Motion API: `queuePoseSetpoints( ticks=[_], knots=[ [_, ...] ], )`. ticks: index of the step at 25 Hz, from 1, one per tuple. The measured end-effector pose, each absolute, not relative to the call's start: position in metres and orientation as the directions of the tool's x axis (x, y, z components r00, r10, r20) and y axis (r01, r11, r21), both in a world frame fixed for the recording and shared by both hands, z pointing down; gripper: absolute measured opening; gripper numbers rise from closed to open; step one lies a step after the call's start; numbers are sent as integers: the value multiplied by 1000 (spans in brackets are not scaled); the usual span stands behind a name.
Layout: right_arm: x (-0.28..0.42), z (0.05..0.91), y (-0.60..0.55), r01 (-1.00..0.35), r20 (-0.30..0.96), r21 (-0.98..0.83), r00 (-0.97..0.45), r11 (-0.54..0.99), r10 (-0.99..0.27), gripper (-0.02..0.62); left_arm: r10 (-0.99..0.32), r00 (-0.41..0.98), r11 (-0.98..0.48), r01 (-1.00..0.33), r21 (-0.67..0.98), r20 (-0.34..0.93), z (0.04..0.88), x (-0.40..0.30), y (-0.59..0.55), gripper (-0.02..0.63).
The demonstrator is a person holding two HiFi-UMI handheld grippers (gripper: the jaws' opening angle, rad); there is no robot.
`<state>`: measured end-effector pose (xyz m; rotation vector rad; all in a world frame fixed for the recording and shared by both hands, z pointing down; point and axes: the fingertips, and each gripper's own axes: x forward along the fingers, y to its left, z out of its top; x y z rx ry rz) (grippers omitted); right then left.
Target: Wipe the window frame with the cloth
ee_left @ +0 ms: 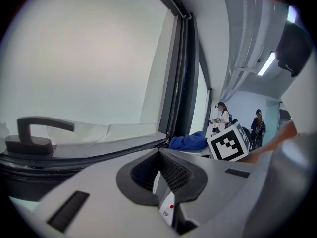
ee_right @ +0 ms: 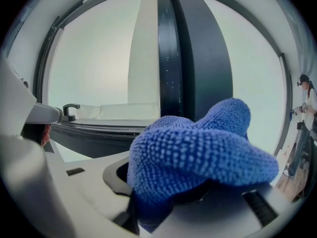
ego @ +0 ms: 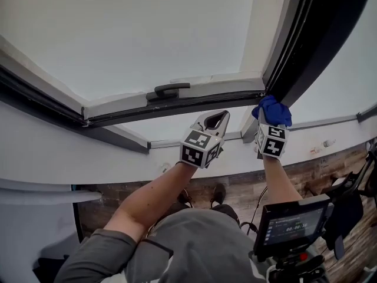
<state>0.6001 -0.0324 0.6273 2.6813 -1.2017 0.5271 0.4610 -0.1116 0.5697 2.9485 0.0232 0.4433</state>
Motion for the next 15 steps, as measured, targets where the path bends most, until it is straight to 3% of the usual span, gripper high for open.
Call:
queuePoseSetpoints(
  ticks=[15],
  knots=[
    [530,649,-119,-844,418,-8,485,-537,-768,160,-129,947,-965,-187,181,294,579,381,-189,5]
  ],
)
